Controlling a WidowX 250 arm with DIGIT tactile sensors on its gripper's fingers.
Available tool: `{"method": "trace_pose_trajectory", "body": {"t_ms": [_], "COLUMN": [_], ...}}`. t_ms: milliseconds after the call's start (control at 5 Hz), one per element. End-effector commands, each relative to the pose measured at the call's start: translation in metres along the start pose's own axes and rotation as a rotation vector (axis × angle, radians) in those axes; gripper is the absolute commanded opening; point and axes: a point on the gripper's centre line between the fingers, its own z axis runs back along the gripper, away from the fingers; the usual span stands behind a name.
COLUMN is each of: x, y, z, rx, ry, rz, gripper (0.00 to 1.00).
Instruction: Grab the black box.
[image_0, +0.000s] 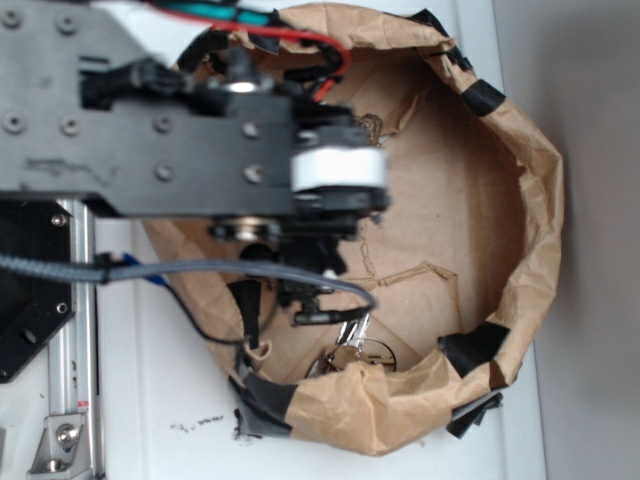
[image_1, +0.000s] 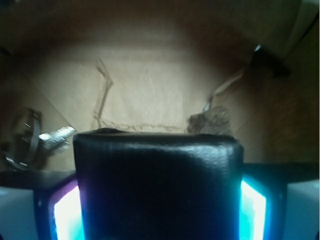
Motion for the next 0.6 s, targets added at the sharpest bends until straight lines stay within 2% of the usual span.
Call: {"method": "trace_pose_trajectory", "body": {"t_ms": [0, 200, 400], "x": [0.0055, 0.0009, 0.0012], "y": [0.0027, 0.0007, 0.006], "z": [0.0192, 0.016, 0.0153], "rx": [-0.068, -0.125, -0.146], "ry": [-0.033, -0.01, 0.019], "rz": [-0.069, -0.071, -0.044], "gripper": [0.0, 0.0, 0.0]}}
